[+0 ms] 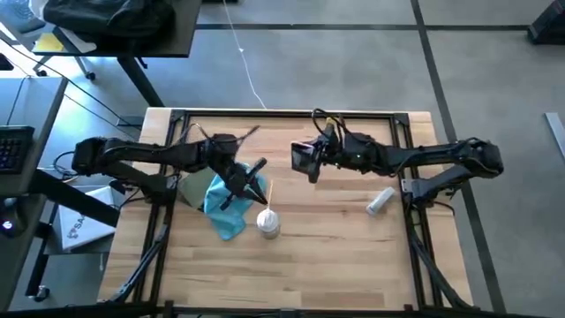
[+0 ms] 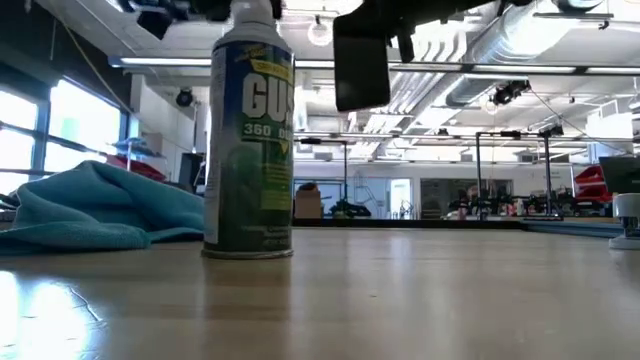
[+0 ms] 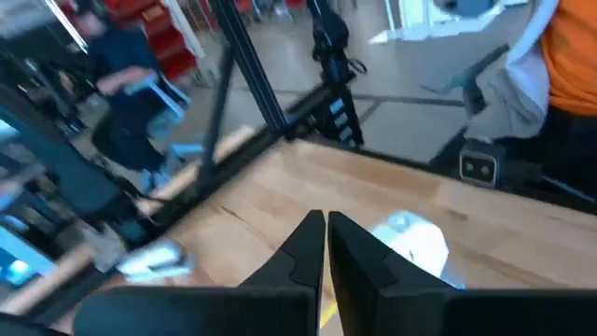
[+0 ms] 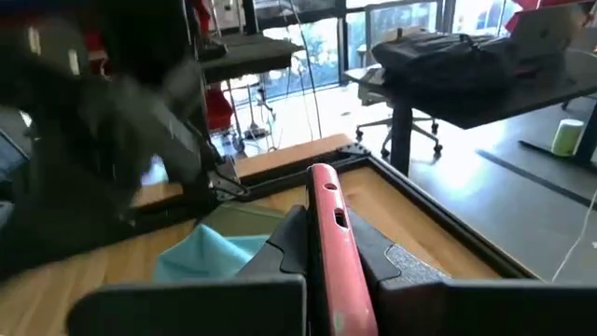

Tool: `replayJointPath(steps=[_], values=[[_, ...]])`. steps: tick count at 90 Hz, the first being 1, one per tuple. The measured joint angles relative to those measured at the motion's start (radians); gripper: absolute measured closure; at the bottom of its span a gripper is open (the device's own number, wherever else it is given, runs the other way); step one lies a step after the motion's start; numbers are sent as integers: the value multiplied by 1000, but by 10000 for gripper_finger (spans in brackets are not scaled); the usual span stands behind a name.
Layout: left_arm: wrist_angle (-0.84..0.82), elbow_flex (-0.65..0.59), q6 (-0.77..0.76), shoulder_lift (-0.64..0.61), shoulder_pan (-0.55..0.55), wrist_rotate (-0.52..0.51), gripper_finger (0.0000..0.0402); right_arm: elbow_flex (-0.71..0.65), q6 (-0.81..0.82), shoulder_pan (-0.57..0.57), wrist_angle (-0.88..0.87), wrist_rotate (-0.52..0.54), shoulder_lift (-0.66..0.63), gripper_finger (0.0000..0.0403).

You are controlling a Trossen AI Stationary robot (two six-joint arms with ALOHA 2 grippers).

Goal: Apply microfiber cloth
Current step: Spray the cellphone with the spray bottle cleaner, then move the spray bottle cleaner to the top of the table

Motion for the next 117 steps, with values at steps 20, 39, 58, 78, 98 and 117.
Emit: replayJointPath(steps=[20,39,58,78,98,117], values=[[-84,2,-73,-149,67,0,402,0,-115,54,51,2,-9,403],[-157,2,-131,-211,71,-7,402,0,-235,114,83,93,-56,403],[-184,3,-166,-212,72,-23,402,0,-252,154,97,76,-76,403],[-181,4,-242,-186,72,-146,402,0,-231,208,93,76,-69,403],[-123,4,-341,-100,58,-225,398,0,-209,267,93,76,-64,403],[-84,4,-369,-76,-35,-280,398,0,-129,330,8,75,-63,403]])
